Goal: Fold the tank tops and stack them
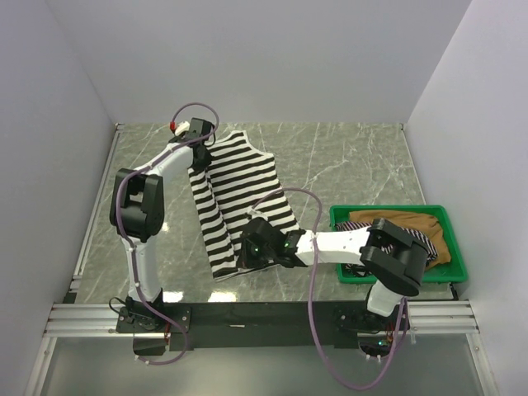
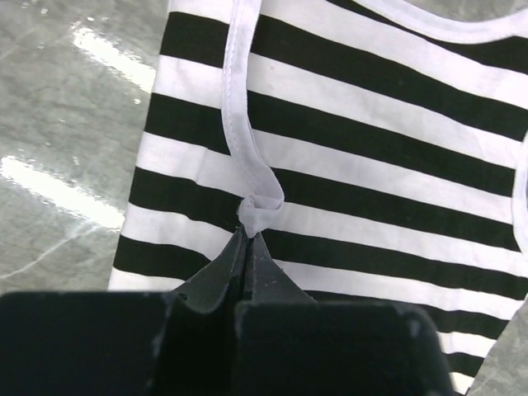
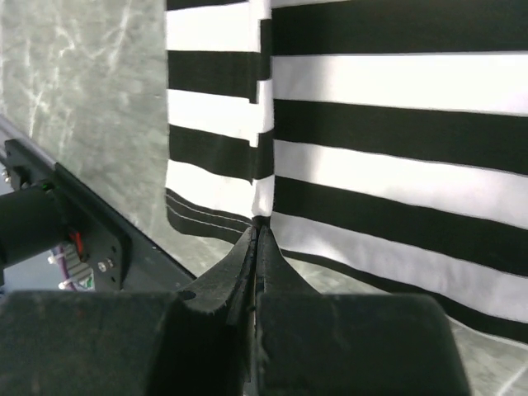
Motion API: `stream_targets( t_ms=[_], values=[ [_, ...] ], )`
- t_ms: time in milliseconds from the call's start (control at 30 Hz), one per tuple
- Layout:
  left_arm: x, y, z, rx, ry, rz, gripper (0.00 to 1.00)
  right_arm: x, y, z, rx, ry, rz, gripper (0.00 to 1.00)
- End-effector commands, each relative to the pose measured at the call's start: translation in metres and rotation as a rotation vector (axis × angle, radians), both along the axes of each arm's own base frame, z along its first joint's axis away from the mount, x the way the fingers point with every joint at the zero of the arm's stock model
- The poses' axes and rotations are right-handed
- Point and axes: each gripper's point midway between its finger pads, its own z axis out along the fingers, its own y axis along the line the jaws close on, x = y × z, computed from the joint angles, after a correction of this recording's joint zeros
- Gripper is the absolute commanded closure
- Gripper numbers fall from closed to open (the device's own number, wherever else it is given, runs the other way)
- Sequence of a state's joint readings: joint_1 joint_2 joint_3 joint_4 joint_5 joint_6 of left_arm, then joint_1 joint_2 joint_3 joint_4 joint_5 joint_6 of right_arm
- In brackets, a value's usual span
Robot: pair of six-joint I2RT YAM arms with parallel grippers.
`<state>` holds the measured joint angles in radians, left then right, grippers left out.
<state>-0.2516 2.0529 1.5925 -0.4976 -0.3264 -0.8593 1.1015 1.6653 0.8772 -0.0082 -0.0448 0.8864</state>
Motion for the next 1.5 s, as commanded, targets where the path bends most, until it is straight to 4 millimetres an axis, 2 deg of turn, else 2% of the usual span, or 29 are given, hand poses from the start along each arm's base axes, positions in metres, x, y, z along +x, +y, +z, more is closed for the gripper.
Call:
stream_targets(
  t_ms=[0, 100, 367, 700, 1133, 1233, 1300, 1333, 1400, 1433, 1467],
  values=[
    [0.014, -0.015, 0.017, -0.030, -0.057, -0.011, 0.99, 0.010, 0.001, 0.022, 0.071, -0.047, -0.055, 1.00],
    [0.014, -0.022, 0.016, -0.033, -0.056, -0.024, 0.99, 0.014, -0.007, 0.018, 0.055, -0.064, -0.088, 1.00],
    [0.017, -0.037, 0.019, -0.052, -0.067, -0.050, 0.99, 0.012, -0.012, 0.013, 0.058, -0.056, -0.107, 1.00],
    [0.022, -0.047, 0.020, -0.075, -0.081, -0.072, 0.99, 0.007, -0.019, 0.008, 0.060, -0.043, -0.124, 1.00],
    [0.024, -0.061, 0.009, -0.104, -0.075, -0.112, 0.99, 0.001, -0.025, -0.003, 0.037, -0.028, -0.133, 1.00],
    [0.026, -0.067, 0.005, -0.118, -0.074, -0.137, 0.95, -0.001, -0.025, -0.005, 0.032, -0.023, -0.131, 1.00],
    [0.026, -0.070, 0.005, -0.122, -0.077, -0.152, 0.86, -0.002, -0.026, -0.006, 0.027, -0.024, -0.137, 0.98],
    [0.026, -0.074, 0.007, -0.133, -0.084, -0.166, 0.82, -0.001, -0.028, -0.006, 0.023, -0.029, -0.143, 0.90],
    [0.029, -0.077, 0.012, -0.144, -0.107, -0.184, 0.66, 0.000, -0.032, -0.003, 0.017, -0.037, -0.152, 0.76],
    [0.030, -0.078, 0.018, -0.149, -0.121, -0.193, 0.61, 0.000, -0.034, -0.002, 0.013, -0.039, -0.159, 0.65],
    [0.032, -0.078, 0.023, -0.143, -0.134, -0.205, 0.52, 0.002, -0.039, 0.000, 0.002, -0.050, -0.174, 0.62]
  ],
)
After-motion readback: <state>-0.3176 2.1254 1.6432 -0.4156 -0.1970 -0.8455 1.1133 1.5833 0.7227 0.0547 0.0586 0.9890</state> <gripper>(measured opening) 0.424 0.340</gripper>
